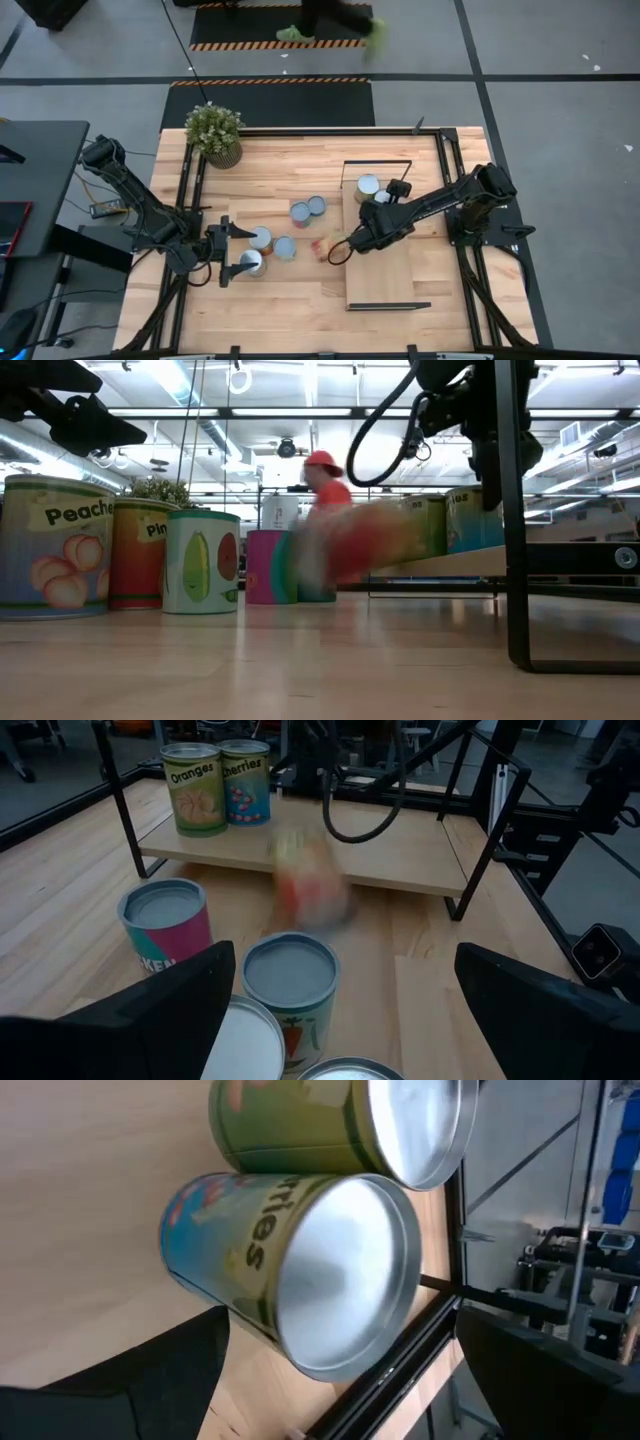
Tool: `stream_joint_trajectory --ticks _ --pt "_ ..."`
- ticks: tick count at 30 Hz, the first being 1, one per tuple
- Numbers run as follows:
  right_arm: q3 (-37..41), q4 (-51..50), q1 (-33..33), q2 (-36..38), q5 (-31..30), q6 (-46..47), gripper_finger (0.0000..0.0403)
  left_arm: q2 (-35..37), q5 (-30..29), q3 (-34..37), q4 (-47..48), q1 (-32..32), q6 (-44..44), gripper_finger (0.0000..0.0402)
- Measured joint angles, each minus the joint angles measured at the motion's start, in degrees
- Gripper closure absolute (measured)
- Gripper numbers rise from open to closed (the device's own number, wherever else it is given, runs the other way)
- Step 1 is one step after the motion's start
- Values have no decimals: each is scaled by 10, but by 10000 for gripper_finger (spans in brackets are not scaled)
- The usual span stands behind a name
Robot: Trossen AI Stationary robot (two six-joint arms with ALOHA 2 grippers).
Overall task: Pick and place cans onto a shelf
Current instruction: Adjust the cans on the shelf
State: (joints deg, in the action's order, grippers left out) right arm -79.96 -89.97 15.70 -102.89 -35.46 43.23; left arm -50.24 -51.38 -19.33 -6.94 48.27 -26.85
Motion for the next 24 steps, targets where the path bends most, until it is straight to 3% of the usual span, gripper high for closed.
stream_joint_trajectory --ticks 8,24 --pt "0 -1 -3 21 -15 15 5 0 0 0 0 0 0 17" --pt "27 -1 -44 23 -37 -40 10 0 0 0 0 0 -8 17"
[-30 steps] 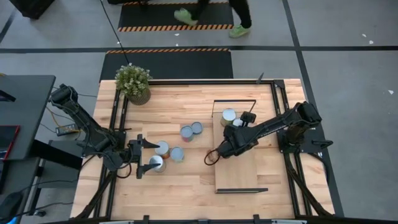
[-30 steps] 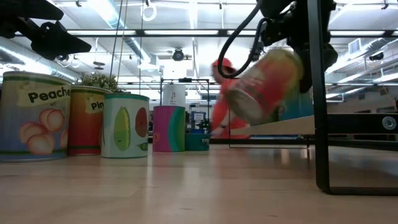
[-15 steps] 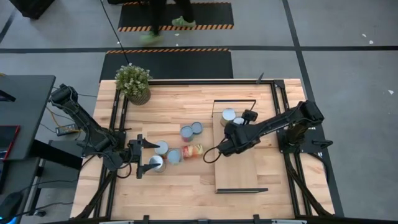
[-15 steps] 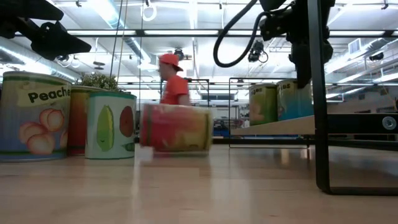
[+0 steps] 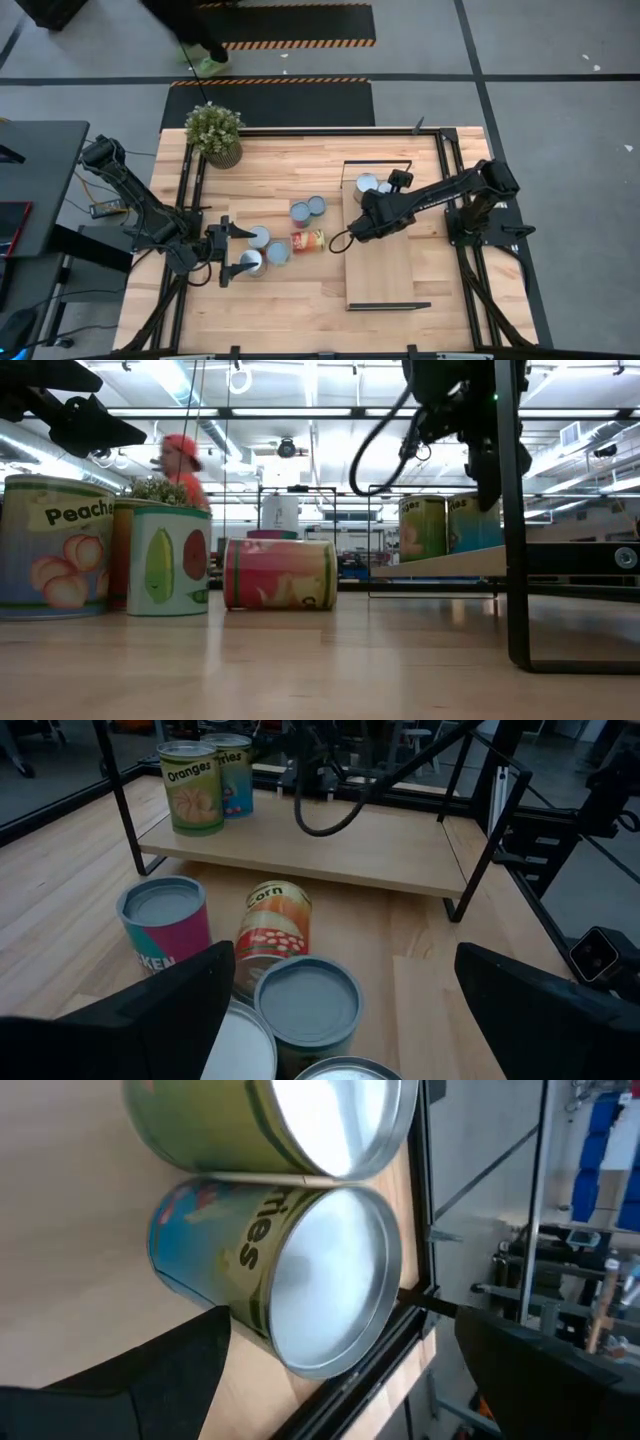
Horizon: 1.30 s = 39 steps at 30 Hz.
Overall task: Pick and place cans onto a shelf
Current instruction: Adjust the cans on the shelf, then put the canned corn on the shelf
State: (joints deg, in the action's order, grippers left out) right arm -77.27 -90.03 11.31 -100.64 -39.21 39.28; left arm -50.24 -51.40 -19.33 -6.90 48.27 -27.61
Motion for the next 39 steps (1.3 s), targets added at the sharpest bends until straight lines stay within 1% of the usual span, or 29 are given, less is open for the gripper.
stream_joint_trajectory --ticks 7,10,15,18,20,23,25,28,31,34,35,39 --pt "9 1 -6 2 -11 9 16 0 0 0 1 0 1 17" --pt "2 -1 -1 10 -3 15 18 0 0 0 1 0 1 17" --pt "-44 0 28 22 9 29 19 0 0 0 4 0 2 17" --pt "-84 19 46 22 33 22 19 0 0 0 4 0 2 17" --pt "-100 85 63 23 46 -6 19 0 0 0 4 0 2 17" --pt "-103 234 86 23 56 -90 19 0 0 0 3 0 0 17" --pt "-90 356 92 23 86 -155 19 0 0 0 3 -2 -3 17" --pt "-75 474 81 14 149 -184 19 0 1 0 3 -6 -8 17" --pt "-74 529 71 -19 181 -213 17 0 2 0 0 -11 -18 17" --pt "-77 578 76 -59 217 -249 8 0 2 0 0 -12 -18 17" --pt "-83 577 80 -73 225 -253 5 0 2 0 0 -12 -18 17" --pt "-109 553 90 -127 225 -263 5 0 2 0 0 -12 -17 17"
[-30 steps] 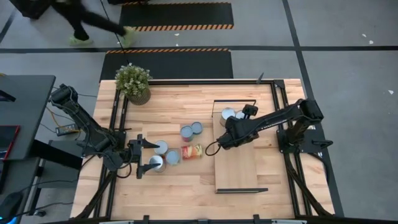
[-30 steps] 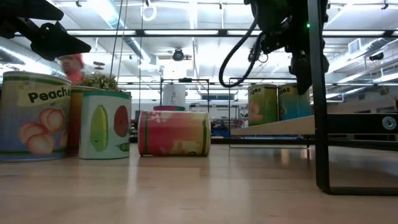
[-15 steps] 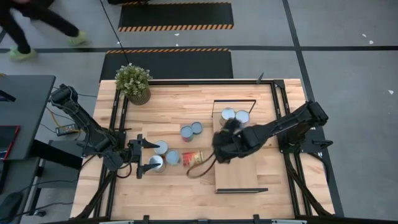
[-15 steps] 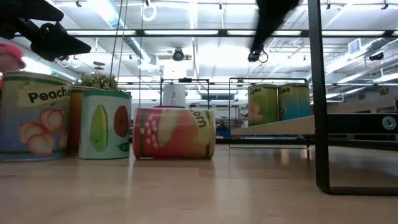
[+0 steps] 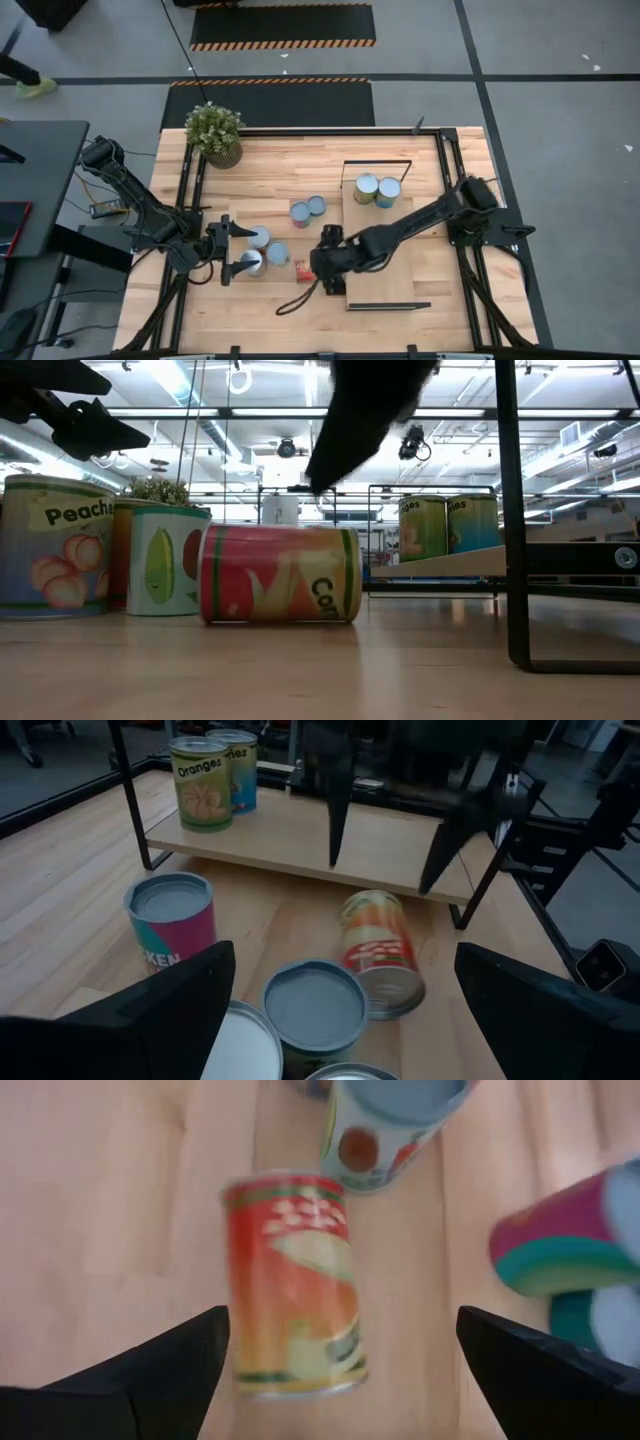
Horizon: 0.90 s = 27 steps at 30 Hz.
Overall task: Pick and place cans onto a shelf
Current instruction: Put the canned corn on the shelf
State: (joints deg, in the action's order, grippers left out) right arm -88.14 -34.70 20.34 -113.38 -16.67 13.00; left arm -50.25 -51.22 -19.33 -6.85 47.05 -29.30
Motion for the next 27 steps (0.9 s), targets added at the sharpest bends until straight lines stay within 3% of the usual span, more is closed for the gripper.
stream_joint_trajectory --ticks 6,9,13,27 --pt "-71 -30 -1 -63 16 -1 3 0 0 0 0 0 -1 17" --pt "-110 -74 -3 -99 40 -6 3 0 12 0 0 0 -2 17" --pt "-152 -140 -3 -131 29 -8 3 0 20 0 -1 0 -5 17" --pt "-144 -168 -36 -141 76 -29 21 0 20 0 -2 0 -2 17"
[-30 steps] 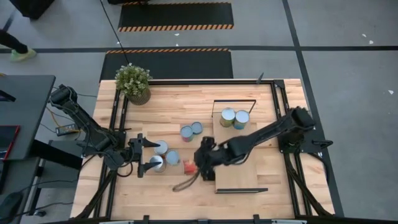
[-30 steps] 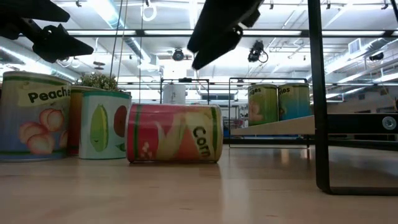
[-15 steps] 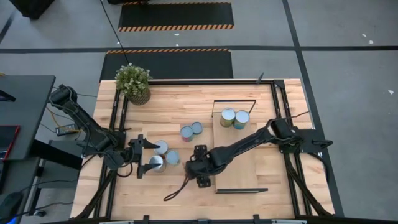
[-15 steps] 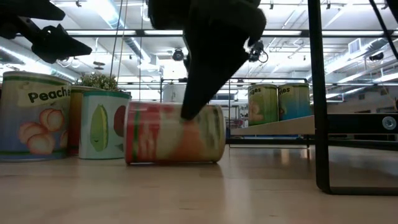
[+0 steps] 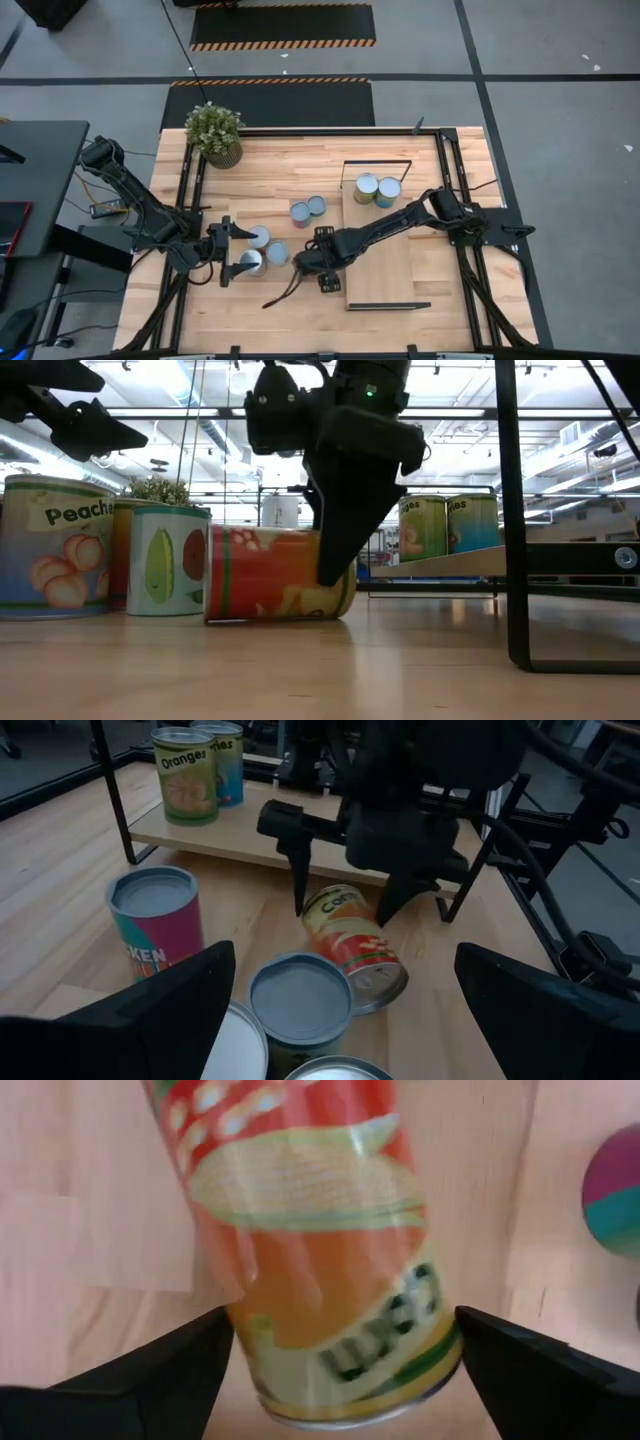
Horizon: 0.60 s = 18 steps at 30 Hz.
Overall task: Pick and place cans onto a shelf
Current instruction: Put the canned corn on the shelf
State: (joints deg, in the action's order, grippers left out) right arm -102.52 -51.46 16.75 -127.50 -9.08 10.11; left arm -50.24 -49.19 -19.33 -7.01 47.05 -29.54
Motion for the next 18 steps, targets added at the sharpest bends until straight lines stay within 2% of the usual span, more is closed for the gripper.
stream_joint_trajectory --ticks 9,13,18 --pt "-5 6 -4 0 13 -29 78 0 -36 0 0 0 20 17" --pt "-52 -89 -4 0 9 -18 77 0 -35 0 0 0 17 17" --pt "-170 -265 -5 0 -38 22 72 0 -29 0 0 0 17 17"
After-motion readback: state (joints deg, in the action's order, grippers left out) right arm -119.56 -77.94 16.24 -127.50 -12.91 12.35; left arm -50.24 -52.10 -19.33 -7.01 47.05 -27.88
